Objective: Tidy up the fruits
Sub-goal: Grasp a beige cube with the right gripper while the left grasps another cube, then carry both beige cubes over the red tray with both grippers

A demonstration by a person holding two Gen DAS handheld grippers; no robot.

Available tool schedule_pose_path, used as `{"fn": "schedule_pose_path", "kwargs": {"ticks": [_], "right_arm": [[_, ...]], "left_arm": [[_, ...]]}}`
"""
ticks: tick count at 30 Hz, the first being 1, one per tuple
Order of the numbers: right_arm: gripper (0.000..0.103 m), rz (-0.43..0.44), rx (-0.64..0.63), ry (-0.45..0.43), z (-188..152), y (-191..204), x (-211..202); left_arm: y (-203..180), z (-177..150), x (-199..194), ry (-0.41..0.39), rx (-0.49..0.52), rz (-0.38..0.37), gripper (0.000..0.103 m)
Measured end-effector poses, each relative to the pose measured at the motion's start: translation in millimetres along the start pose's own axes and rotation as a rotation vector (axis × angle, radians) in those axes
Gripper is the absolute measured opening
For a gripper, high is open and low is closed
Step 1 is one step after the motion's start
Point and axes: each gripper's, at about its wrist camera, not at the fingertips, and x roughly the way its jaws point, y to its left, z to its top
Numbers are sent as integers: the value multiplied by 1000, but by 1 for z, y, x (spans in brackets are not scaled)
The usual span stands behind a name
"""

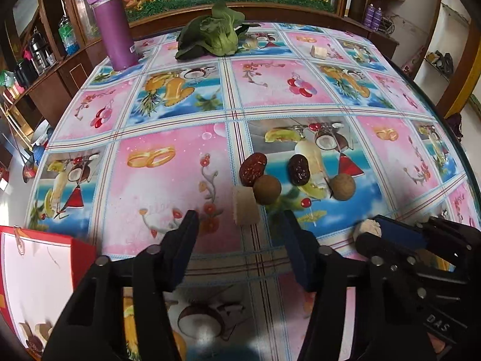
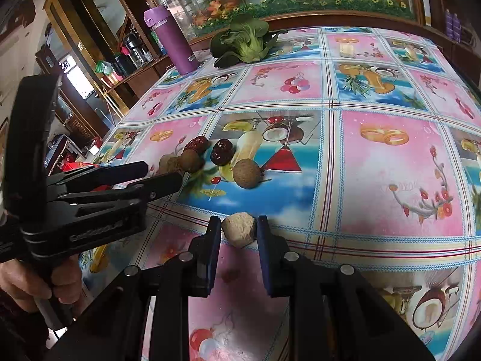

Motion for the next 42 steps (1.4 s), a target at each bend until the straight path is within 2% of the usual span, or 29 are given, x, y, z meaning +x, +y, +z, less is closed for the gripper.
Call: {"fn": "schedule_pose_path", "kwargs": {"ticks": [4,5,9,18,28,39,42], "right_arm": [[22,-1,1,-1,0,0,0],[22,-1,1,-1,0,0,0],[22,-5,-5,-3,-1,2,1],[23,-19,-28,-8,-1,4,0],[22,-16,7,-22,-5,3,-5],[23,89,57,-158,-29,30,-45],[23,85,44,-178,-34,42,-54]], "left_arm": [[1,3,9,9,-2,2,42],[1,3,12,15,-2,-7,33],[0,4,12,-1,0,-13,23],[-4,-7,-7,-37,5,-10,21],[-22,-49,-57,-112,41,-17,21],[-19,-84,-103,-191,42,-2,21],[-16,-92,-112,-204,34,-4,21]]}}
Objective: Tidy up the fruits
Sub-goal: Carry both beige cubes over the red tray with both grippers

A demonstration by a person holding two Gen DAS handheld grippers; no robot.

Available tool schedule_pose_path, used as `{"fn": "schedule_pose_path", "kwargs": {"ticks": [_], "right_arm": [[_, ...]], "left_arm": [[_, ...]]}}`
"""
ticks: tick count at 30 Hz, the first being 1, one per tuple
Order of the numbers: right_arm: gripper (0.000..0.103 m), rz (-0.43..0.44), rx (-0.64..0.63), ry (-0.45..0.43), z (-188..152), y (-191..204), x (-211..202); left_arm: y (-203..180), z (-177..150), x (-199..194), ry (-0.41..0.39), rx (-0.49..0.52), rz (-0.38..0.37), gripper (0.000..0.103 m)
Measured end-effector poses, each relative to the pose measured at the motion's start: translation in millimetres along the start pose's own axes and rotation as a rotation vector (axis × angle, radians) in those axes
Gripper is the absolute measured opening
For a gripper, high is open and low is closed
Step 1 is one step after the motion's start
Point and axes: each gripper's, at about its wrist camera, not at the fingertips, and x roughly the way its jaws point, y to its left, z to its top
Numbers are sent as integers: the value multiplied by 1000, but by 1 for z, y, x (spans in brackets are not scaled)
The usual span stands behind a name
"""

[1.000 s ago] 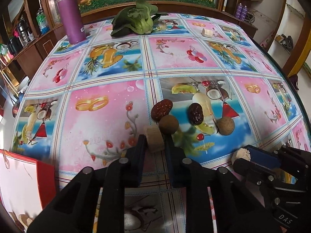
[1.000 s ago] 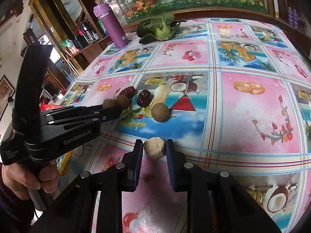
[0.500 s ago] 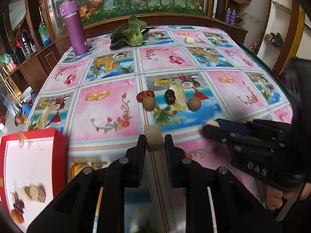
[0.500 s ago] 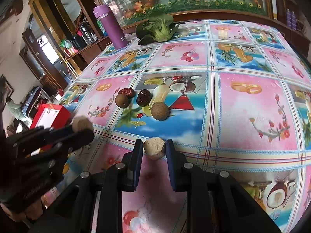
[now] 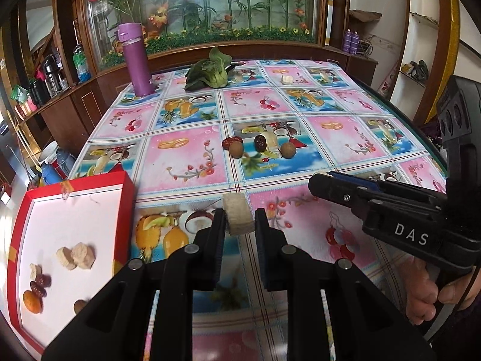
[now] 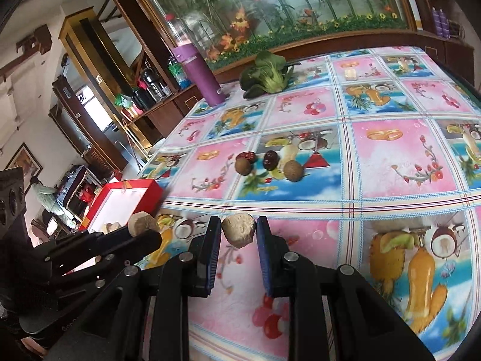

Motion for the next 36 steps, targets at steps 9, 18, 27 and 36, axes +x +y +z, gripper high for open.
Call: {"fn": "schedule_pose_path", "kwargs": {"ticks": [9,18,27,36], "right_arm": [[23,-2,-62,-14,-9,40,-14],[23,14,-117,-7,-16,78,-11],[23,47,-185,14,-14,124,8],[23,112,-269,38,-10,176,34]], "left_arm": [[25,-20,-31,-52,-51,30,21],[57,-31,-56,-114,-103,91,21],[104,-41,-74,-164,-188,178,21],[148,-56,-81,-164,-268,281,21]]}}
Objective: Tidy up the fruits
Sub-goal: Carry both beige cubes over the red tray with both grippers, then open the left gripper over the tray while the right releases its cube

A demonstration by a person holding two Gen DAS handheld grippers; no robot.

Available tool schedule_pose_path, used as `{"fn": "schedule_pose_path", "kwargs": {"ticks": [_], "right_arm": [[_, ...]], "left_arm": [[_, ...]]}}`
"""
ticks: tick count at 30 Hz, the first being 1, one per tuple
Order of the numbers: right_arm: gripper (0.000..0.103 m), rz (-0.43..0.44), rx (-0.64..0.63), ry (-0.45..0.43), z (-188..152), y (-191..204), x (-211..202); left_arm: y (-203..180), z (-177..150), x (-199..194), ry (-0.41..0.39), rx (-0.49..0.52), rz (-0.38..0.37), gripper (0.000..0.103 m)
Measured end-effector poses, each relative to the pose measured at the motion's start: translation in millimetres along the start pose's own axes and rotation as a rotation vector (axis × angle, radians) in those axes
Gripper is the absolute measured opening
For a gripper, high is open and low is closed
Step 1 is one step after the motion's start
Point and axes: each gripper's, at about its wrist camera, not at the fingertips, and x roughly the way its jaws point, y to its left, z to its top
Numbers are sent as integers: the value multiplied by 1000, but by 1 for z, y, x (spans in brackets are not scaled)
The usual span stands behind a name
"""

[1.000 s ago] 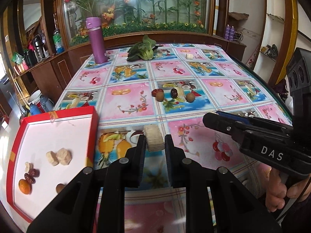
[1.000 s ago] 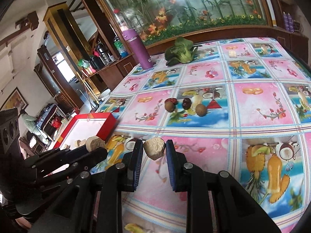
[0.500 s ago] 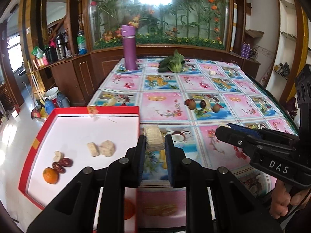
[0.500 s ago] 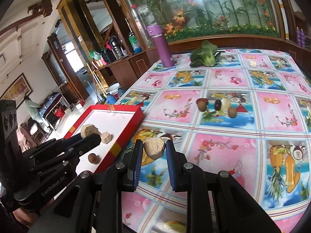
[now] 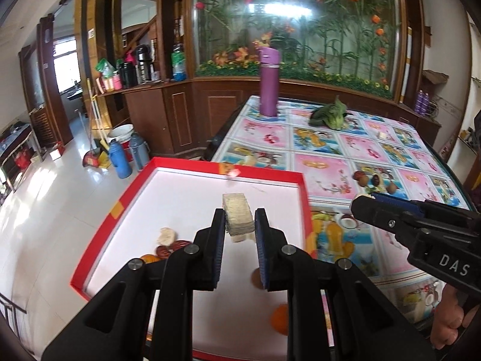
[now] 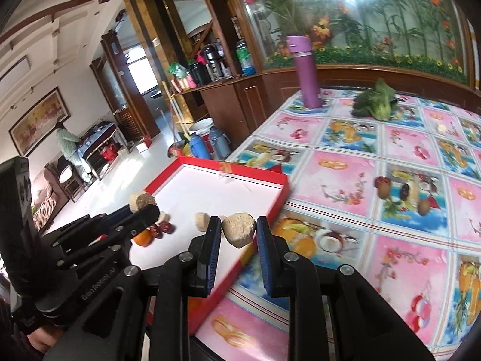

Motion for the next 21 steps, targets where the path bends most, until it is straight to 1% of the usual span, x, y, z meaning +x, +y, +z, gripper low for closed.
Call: {"fn": "schedule_pose_path", "kwargs": {"ticks": [5,9,15,21], "right_arm": [[23,48,-33,28,5,25,19],[23,74,-45,58,1,36,31],[23,85,-78,113,-11,48,48],[23,79,-91,162,-23,51,65]], "left_arm": [[21,-4,6,23,-34,39,22],[35,-8,11,39,-52,71,22],[51,-14,20,66,-66,111,22],[55,-20,27,90,-55,140,22]]}}
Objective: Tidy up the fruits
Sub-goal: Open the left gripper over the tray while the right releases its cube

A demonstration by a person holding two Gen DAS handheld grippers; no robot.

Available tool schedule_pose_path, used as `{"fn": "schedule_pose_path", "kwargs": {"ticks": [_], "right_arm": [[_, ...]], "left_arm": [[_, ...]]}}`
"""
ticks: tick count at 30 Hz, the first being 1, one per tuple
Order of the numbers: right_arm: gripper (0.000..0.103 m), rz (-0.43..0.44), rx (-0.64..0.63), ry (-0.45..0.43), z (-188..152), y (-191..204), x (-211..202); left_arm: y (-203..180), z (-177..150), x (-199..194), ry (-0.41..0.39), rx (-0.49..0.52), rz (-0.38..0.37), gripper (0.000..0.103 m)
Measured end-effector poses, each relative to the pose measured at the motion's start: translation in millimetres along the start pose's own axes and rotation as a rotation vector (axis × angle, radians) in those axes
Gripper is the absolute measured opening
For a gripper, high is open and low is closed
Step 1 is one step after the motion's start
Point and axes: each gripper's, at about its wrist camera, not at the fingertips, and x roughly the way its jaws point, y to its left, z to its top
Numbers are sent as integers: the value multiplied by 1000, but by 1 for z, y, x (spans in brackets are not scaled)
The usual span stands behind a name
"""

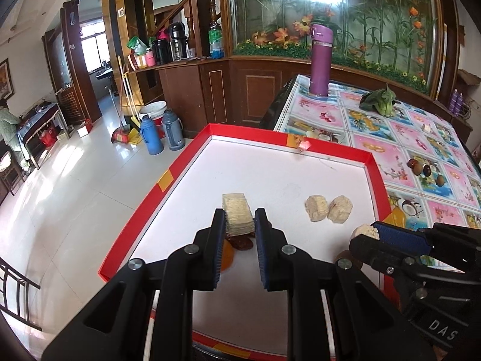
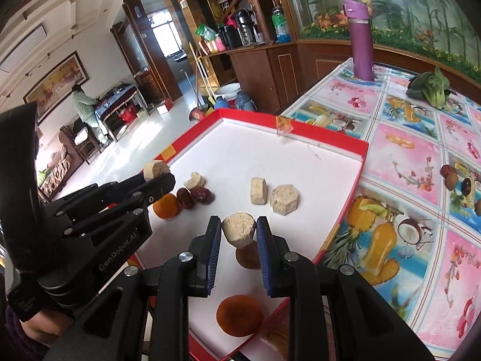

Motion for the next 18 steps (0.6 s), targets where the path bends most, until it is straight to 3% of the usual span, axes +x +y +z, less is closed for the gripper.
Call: {"fn": "schedule_pose_path", "kwargs": {"ticks": [18], "right_arm": [[23,26,15,14,-4,-2,9]], "left_arm": [[-1,-3,8,22,16,38,22]]}}
